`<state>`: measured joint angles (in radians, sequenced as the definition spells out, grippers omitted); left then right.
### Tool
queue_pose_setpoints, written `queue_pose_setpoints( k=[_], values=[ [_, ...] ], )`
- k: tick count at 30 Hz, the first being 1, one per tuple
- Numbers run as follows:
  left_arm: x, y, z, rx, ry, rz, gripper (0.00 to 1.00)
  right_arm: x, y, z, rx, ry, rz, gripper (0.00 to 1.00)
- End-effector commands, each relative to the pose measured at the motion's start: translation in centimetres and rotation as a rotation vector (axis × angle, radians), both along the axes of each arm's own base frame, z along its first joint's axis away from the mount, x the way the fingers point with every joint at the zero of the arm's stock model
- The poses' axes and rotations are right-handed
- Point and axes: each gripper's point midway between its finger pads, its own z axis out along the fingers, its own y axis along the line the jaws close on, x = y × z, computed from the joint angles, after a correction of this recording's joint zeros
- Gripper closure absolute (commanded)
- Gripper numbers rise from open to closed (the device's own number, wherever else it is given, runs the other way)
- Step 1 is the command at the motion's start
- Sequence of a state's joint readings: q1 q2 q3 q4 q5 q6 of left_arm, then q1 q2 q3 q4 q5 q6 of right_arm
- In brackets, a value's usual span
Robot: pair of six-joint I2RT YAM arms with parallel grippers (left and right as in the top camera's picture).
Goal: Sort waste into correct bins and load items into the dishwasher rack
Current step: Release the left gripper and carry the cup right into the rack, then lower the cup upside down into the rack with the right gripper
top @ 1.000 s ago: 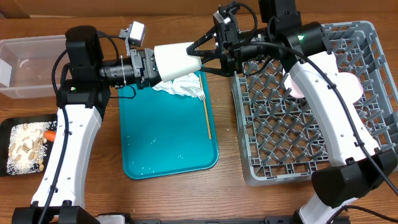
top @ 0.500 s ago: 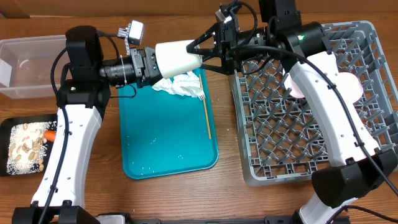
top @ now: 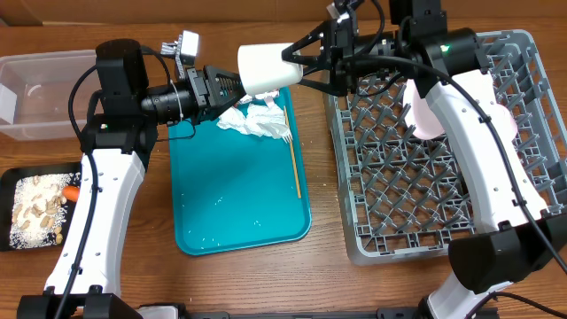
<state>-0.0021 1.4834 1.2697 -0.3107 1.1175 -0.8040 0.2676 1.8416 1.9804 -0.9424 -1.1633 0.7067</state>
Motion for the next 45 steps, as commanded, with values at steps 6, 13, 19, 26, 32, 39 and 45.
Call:
queue_pose_setpoints(
  k=[6, 13, 19, 26, 32, 39, 45],
  values=[
    [1.6, 1.6, -1.0, 0.08, -0.03, 0.105, 0.5, 1.9, -3.0, 1.1, -0.013, -0.079, -0.089, 0.83],
    [1.9, 3.2, -3.8, 0.187, 0.038, 0.187, 0.47, 4.6, -6.7, -2.2, -0.201, -0.085, -0.263, 0.83],
    [1.4, 4.0, -5.6, 0.266, 0.078, 0.208, 0.45, 5.3, -10.9, -6.3, -0.486, -0.063, -0.413, 0.83],
    [0.9, 4.5, -7.0, 0.316, 0.127, 0.225, 0.46, 4.2, -15.6, -7.5, -0.662, -0.012, -0.522, 0.83],
    [0.6, 4.7, -7.4, 0.337, 0.135, 0.222, 0.45, 1.1, -23.4, -8.0, -0.927, 0.066, -0.699, 0.83],
    [0.4, 4.6, -7.7, 0.339, 0.153, 0.218, 0.46, -2.9, -28.1, -9.9, -1.196, 0.196, -0.734, 0.83],
    [-0.1, 4.6, -8.0, 0.342, 0.179, 0.213, 0.45, -4.1, -28.6, -12.4, -1.26, 0.272, -0.693, 0.83]
  ],
)
